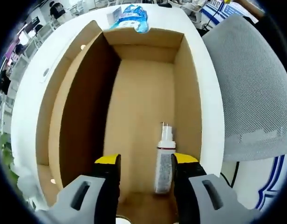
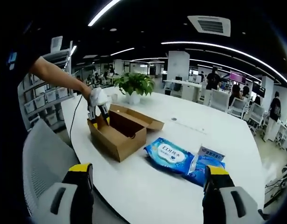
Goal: Operate the shoe box by opening the lid, removing the specified soft item, and placing it in the target area until the item is outside and the box remains undamaged.
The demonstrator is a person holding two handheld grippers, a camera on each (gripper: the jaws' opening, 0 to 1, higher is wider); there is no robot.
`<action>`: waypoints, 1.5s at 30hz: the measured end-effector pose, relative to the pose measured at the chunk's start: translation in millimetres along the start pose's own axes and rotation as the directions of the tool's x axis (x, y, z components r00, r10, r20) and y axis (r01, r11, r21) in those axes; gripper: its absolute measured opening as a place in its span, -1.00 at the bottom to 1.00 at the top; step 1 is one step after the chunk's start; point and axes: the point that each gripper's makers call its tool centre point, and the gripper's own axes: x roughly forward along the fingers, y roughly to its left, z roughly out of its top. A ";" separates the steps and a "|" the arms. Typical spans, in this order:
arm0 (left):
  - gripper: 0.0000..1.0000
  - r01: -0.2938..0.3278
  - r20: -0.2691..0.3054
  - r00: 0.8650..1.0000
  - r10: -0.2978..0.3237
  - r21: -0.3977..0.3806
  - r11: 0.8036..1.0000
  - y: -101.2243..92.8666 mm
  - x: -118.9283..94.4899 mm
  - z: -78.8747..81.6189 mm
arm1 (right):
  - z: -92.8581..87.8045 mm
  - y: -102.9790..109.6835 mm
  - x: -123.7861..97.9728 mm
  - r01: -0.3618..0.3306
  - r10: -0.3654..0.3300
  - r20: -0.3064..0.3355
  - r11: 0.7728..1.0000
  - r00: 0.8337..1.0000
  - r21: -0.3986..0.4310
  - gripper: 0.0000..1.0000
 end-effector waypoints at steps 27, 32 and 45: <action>-0.09 -0.020 -0.036 0.999 0.019 -0.029 0.999 7.5 7.1 -5.6 | -12.4 -37.0 -8.4 0.098 -0.097 -0.009 0.995 0.995 0.030 0.99; -0.20 -0.011 -0.024 1.000 0.010 -0.035 0.999 4.8 8.0 -3.2 | -11.7 -36.9 -9.0 0.096 -0.096 -0.005 0.995 0.995 0.033 0.99; -0.24 0.029 0.021 0.999 -0.028 -0.034 0.999 -5.4 17.7 17.6 | -14.0 -37.9 -11.4 0.104 -0.103 -0.006 0.994 0.995 0.044 0.98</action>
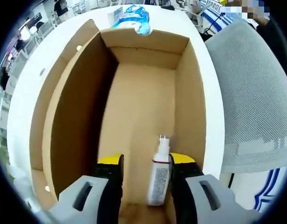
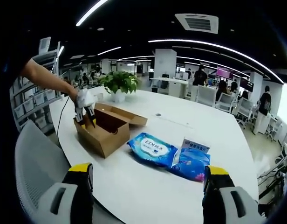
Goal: Operate the shoe box by opening the lid, removing the specified soft item, and placing it in the target area until the item is outside and the box remains undamaged.
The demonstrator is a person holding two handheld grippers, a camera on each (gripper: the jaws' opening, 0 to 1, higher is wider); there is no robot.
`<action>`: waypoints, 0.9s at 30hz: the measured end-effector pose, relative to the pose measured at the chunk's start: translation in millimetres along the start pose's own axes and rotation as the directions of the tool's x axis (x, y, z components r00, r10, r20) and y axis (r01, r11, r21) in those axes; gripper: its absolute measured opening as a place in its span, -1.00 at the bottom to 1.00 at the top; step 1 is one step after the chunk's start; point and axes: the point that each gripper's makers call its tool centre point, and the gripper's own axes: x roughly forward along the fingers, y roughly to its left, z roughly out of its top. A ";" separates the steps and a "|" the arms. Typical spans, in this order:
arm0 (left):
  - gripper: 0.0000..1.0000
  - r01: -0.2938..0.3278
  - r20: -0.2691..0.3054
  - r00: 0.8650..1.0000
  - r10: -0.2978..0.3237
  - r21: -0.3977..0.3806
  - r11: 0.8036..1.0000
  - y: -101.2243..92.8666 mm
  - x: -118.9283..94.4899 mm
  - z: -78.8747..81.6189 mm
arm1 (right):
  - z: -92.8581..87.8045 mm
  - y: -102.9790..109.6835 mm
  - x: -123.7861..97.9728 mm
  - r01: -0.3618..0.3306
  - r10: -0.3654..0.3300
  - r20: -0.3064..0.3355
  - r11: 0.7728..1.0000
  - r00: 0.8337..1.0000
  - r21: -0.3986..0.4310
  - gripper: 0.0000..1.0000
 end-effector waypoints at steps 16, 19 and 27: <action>-0.43 -0.096 0.005 0.995 0.096 -0.028 0.995 19.3 -7.7 -3.6 | 2.5 -1.0 0.9 -0.001 0.001 0.008 1.000 1.000 0.000 0.98; -0.40 -0.077 0.029 0.996 0.079 -0.064 0.995 15.0 -7.9 -0.4 | 3.1 -1.1 1.1 0.000 0.000 0.010 1.000 1.000 0.001 0.98; -0.39 -0.055 -0.003 0.998 0.055 -0.083 0.995 8.6 -2.7 -13.6 | 0.2 2.9 2.5 -0.004 0.004 0.005 1.000 1.000 0.002 0.98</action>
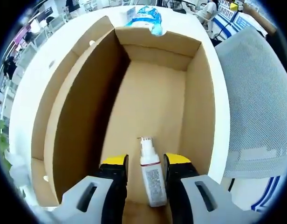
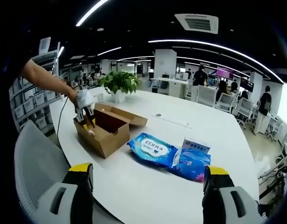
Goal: Operate the shoe box by opening the lid, removing the specified soft item, and placing it in the target area until the item is outside and the box remains undamaged.
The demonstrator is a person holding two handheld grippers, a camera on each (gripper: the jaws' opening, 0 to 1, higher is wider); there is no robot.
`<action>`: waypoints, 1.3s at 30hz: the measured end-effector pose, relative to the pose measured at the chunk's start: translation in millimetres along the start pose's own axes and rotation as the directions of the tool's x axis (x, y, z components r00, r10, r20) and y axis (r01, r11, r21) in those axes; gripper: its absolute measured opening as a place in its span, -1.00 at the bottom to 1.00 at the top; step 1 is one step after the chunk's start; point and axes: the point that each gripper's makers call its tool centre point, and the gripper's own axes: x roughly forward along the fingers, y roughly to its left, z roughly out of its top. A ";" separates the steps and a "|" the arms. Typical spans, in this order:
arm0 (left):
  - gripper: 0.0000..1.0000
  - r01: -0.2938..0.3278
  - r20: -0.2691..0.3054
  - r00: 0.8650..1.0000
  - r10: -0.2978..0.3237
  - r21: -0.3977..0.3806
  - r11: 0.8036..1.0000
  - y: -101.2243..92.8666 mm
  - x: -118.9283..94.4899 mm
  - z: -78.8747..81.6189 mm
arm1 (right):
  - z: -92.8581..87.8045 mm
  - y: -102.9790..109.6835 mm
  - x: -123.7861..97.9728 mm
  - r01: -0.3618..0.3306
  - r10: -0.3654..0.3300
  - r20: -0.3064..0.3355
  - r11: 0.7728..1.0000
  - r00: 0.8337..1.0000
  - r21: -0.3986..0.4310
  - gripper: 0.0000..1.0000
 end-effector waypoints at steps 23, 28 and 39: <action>-0.59 -0.029 -0.085 0.996 0.035 0.065 0.997 0.4 9.7 -25.6 | -0.9 6.0 1.6 -0.015 0.015 0.003 1.000 1.000 0.005 0.97; -0.60 -0.038 -0.083 0.996 0.044 0.076 0.996 1.9 9.0 -24.7 | -0.9 5.9 0.9 -0.018 0.018 0.002 1.000 1.000 0.009 0.97; -0.62 -0.058 -0.066 0.996 0.066 0.112 0.992 2.3 0.6 -18.2 | 2.5 9.9 0.9 -0.031 0.031 0.014 1.000 0.999 0.004 0.96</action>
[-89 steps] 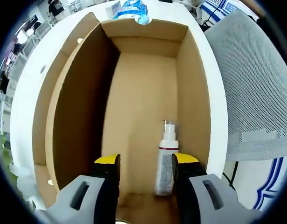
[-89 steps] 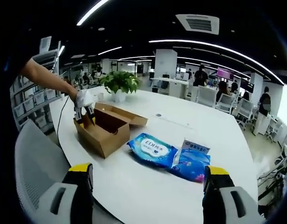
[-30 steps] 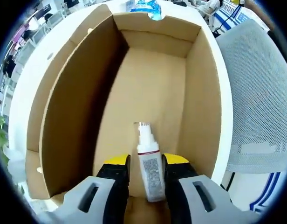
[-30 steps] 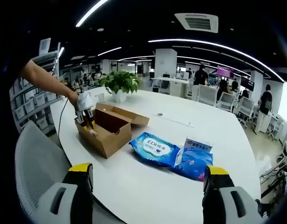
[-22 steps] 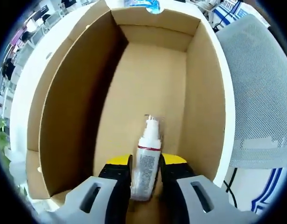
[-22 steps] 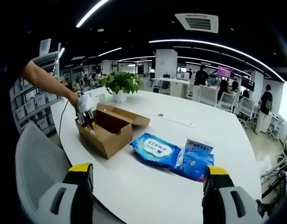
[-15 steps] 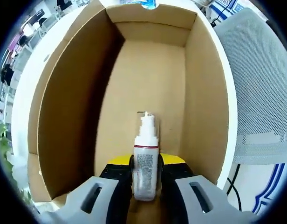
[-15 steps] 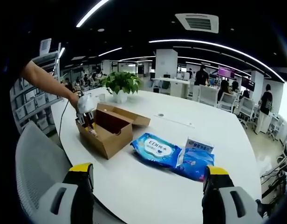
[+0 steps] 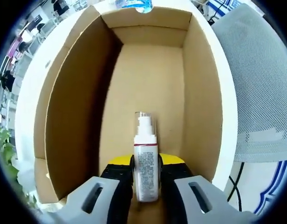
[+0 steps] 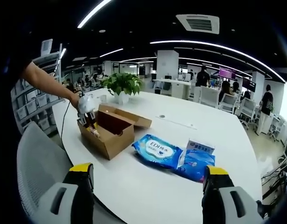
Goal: Operate the shoe box by opening the lid, removing the specified soft item, and placing it in the target area until the item is outside and the box remains undamaged.
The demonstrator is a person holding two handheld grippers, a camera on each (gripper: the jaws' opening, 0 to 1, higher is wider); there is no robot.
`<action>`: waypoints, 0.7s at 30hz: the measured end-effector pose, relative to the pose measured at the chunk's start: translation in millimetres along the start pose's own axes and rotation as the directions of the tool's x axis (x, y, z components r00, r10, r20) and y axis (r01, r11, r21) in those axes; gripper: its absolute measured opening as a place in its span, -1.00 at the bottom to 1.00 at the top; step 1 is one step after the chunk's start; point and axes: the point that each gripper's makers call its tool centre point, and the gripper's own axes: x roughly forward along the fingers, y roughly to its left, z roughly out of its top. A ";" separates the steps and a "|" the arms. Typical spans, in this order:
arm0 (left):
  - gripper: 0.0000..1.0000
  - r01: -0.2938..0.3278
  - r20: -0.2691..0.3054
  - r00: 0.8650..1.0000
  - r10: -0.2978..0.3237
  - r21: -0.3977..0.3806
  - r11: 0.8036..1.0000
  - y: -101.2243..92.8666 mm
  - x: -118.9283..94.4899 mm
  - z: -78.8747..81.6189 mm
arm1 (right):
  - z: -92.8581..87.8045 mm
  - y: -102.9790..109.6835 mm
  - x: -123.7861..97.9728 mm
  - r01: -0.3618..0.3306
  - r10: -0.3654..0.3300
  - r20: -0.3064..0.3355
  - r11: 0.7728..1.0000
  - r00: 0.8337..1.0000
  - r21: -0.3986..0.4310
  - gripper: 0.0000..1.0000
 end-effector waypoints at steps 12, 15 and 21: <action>-0.62 -0.045 0.074 0.996 0.044 0.013 0.999 -0.1 -15.0 20.3 | 4.6 11.5 5.3 -0.033 0.033 0.011 0.999 0.999 -0.007 0.93; -0.62 -0.062 0.107 0.992 0.061 0.006 0.998 -1.6 -20.7 28.3 | 6.6 14.2 6.7 -0.038 0.039 0.018 0.999 0.999 -0.015 0.93; -0.62 -0.087 0.152 0.985 0.086 0.002 0.996 -5.0 -32.0 39.3 | 12.0 20.3 10.3 -0.058 0.060 0.025 0.997 0.998 -0.043 0.87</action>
